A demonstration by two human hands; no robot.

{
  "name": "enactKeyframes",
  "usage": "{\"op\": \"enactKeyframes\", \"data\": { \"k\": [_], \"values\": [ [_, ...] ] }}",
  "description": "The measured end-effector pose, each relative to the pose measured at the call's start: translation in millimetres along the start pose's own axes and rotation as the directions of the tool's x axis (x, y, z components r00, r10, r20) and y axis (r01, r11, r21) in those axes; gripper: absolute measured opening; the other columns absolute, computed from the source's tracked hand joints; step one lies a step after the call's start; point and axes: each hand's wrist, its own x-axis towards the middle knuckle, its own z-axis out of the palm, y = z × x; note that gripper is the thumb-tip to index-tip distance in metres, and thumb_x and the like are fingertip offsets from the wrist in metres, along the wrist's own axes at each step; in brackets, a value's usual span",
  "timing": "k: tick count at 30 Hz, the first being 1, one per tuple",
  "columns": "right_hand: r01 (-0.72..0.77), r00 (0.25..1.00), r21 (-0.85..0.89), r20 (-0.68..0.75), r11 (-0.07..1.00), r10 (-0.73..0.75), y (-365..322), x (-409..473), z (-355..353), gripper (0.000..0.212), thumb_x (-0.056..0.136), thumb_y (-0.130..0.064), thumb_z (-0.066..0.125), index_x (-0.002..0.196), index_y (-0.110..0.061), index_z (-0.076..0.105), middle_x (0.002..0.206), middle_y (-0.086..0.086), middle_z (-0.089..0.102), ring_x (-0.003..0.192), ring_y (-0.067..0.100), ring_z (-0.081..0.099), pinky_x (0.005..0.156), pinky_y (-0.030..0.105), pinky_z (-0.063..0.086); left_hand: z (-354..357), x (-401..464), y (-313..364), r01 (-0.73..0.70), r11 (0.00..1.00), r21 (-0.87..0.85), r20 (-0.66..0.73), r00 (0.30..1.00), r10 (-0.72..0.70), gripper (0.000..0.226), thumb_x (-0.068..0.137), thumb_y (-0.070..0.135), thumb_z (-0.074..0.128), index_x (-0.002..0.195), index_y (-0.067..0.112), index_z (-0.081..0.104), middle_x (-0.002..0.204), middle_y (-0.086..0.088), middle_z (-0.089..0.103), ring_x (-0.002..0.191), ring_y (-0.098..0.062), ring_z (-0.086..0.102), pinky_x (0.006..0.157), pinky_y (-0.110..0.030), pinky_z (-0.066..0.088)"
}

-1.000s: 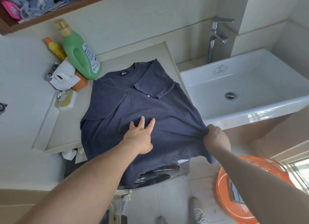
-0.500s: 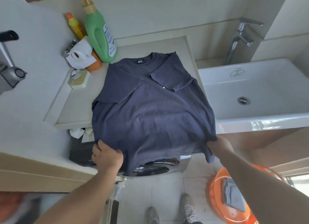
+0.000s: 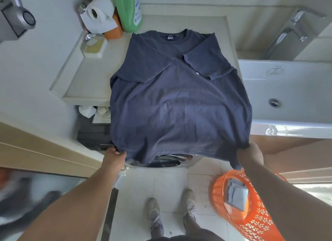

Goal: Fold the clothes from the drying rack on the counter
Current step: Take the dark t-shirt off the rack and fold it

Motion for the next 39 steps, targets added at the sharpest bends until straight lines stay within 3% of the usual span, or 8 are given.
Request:
{"op": "enactKeyframes", "data": {
  "k": [3, 6, 11, 17, 25, 31, 36, 39],
  "values": [
    [-0.021, 0.999, 0.082, -0.042, 0.996, 0.025, 6.0, -2.6, 5.2, 0.020, 0.089, -0.003, 0.054, 0.105, 0.006, 0.062, 0.082, 0.017, 0.060, 0.076, 0.037, 0.055, 0.072, 0.036, 0.042, 0.9, 4.6, -11.0, -0.009, 0.999, 0.051, 0.055, 0.998, 0.007, 0.023, 0.091, 0.021, 0.070, 0.105, 0.004, 0.066, 0.095, -0.017, 0.070, 0.081, -0.034, 0.063, 0.070, -0.035, 0.044],
    [-0.020, 0.999, 0.091, -0.025, 0.996, 0.023, 11.0, -3.0, 8.0, 0.022, 0.090, -0.003, 0.053, 0.110, 0.004, 0.060, 0.089, 0.017, 0.060, 0.081, 0.039, 0.057, 0.074, 0.035, 0.042, 2.5, 0.6, -16.2, -0.029, 0.994, 0.105, 0.092, 0.996, 0.019, 0.026, 0.093, 0.027, 0.068, 0.094, 0.002, 0.065, 0.088, -0.019, 0.067, 0.079, -0.037, 0.060, 0.070, -0.036, 0.043],
    [0.031, 0.999, -0.041, -0.013, 0.999, -0.032, 16.9, -5.1, 7.5, 0.021, 0.085, -0.002, 0.056, 0.105, 0.001, 0.063, 0.075, 0.007, 0.052, 0.079, 0.035, 0.057, 0.072, 0.033, 0.042, -14.9, 0.2, -23.7, -0.098, 0.959, 0.267, 0.028, 0.995, 0.094, 0.018, 0.095, 0.026, 0.063, 0.094, 0.008, 0.067, 0.091, -0.015, 0.071, 0.085, -0.038, 0.067, 0.080, -0.044, 0.057],
    [0.019, 0.992, 0.059, -0.122, 0.998, -0.011, 26.8, -8.7, -0.8, 0.017, 0.086, -0.001, 0.053, 0.101, -0.002, 0.062, 0.078, 0.013, 0.058, 0.075, 0.038, 0.055, 0.073, 0.038, 0.044, -40.0, -3.6, -18.8, -0.126, 0.906, 0.404, -0.169, 0.963, 0.209, 0.012, 0.101, 0.015, 0.051, 0.094, 0.012, 0.060, 0.084, -0.008, 0.060, 0.080, -0.033, 0.054, 0.072, -0.037, 0.040],
    [0.141, 0.989, -0.068, 0.044, 0.988, -0.138, 35.0, -25.1, -1.4, 0.025, 0.100, -0.018, 0.054, 0.115, -0.003, 0.067, 0.098, 0.013, 0.068, 0.092, 0.035, 0.065, 0.083, 0.042, 0.054, -48.7, -1.1, -18.3, -0.190, 0.858, 0.478, -0.011, 0.975, 0.222, 0.007, 0.095, 0.006, 0.053, 0.097, 0.007, 0.060, 0.081, -0.008, 0.060, 0.076, -0.032, 0.056, 0.070, -0.036, 0.040],
    [0.002, 0.998, 0.202, -0.058, 0.979, 0.009, 35.6, -43.6, -18.2, 0.036, 0.097, -0.011, 0.057, 0.131, -0.004, 0.046, 0.113, 0.020, 0.062, 0.100, 0.040, 0.058, 0.083, 0.038, 0.042, -57.5, -7.3, -16.2, -0.187, 0.910, 0.370, -0.034, 0.976, 0.214, 0.024, 0.088, 0.000, 0.054, 0.108, 0.009, 0.046, 0.081, -0.004, 0.056, 0.076, -0.030, 0.055, 0.070, -0.037, 0.040],
    [0.166, 0.986, 0.302, -0.076, 0.939, -0.149, 18.1, -59.3, -14.8, 0.014, 0.096, -0.011, 0.052, 0.106, -0.021, 0.055, 0.097, 0.013, 0.063, 0.083, 0.033, 0.060, 0.073, 0.036, 0.047, -64.9, -24.7, -7.7, -0.306, 0.891, 0.336, 0.080, 0.952, 0.297, 0.017, 0.090, 0.009, 0.052, 0.100, 0.022, 0.047, 0.088, -0.007, 0.063, 0.078, -0.033, 0.066, 0.068, -0.046, 0.059],
    [0.197, 0.971, 0.435, 0.038, 0.878, -0.237, 3.1, -56.1, -20.2, 0.041, 0.097, -0.001, 0.047, 0.079, -0.025, 0.075, 0.095, 0.011, 0.065, 0.081, 0.030, 0.059, 0.069, 0.034, 0.048, -67.5, -32.0, 5.3, -0.248, 0.949, 0.196, 0.188, 0.959, 0.212, 0.034, 0.093, -0.001, 0.047, 0.075, 0.015, 0.072, 0.095, -0.010, 0.067, 0.083, -0.031, 0.065, 0.071, -0.044, 0.063]
  ]
}}
